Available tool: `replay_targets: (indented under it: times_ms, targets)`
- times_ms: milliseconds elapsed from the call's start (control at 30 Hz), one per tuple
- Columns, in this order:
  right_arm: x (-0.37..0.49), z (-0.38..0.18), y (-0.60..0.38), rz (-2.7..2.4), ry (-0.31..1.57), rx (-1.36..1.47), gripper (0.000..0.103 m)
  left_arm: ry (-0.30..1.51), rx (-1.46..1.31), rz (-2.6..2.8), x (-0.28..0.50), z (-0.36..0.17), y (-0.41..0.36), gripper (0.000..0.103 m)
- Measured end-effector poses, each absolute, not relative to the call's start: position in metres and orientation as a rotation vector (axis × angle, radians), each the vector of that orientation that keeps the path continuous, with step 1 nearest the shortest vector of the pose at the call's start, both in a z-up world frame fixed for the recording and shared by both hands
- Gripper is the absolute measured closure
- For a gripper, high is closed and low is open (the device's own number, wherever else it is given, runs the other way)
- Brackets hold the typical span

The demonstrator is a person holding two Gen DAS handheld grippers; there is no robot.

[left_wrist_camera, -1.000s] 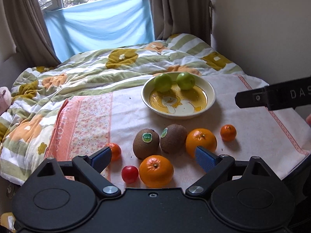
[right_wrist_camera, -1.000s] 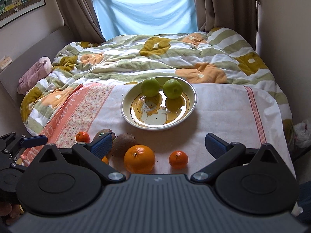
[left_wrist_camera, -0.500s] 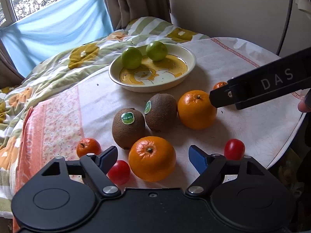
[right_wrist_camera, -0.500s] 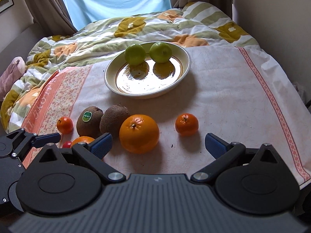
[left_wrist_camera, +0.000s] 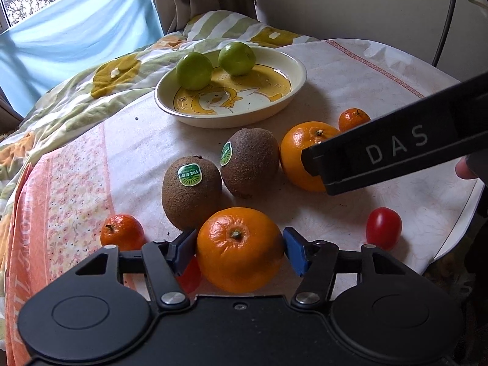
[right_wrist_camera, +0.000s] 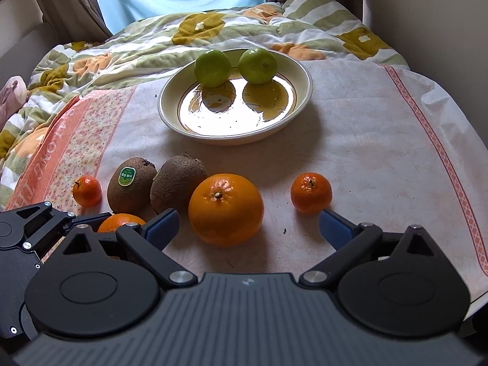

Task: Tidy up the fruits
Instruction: 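Close the right tool on a large orange while the left tool grasps the other orange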

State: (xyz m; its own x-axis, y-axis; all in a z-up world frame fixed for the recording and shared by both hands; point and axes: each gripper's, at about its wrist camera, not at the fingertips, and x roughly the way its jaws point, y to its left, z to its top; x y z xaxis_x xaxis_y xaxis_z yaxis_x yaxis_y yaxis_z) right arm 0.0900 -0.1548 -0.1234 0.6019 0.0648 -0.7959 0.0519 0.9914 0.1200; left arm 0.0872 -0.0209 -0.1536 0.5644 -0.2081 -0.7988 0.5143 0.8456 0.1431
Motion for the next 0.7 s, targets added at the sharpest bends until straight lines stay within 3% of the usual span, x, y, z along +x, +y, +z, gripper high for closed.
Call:
replay_targets:
  times_ms: [533, 700]
  targets:
    - [0.110, -0.134, -0.145, 0.073, 0.952, 0.089, 0.000, 0.895, 0.362, -0.434, 0.080, -0.151, -0.021, 0.039]
    - [0.115, -0.140, -0.143, 0.108, 0.968, 0.069, 0.012, 0.906, 0.339, -0.415, 0.079, -0.150, -0.022, 0.039]
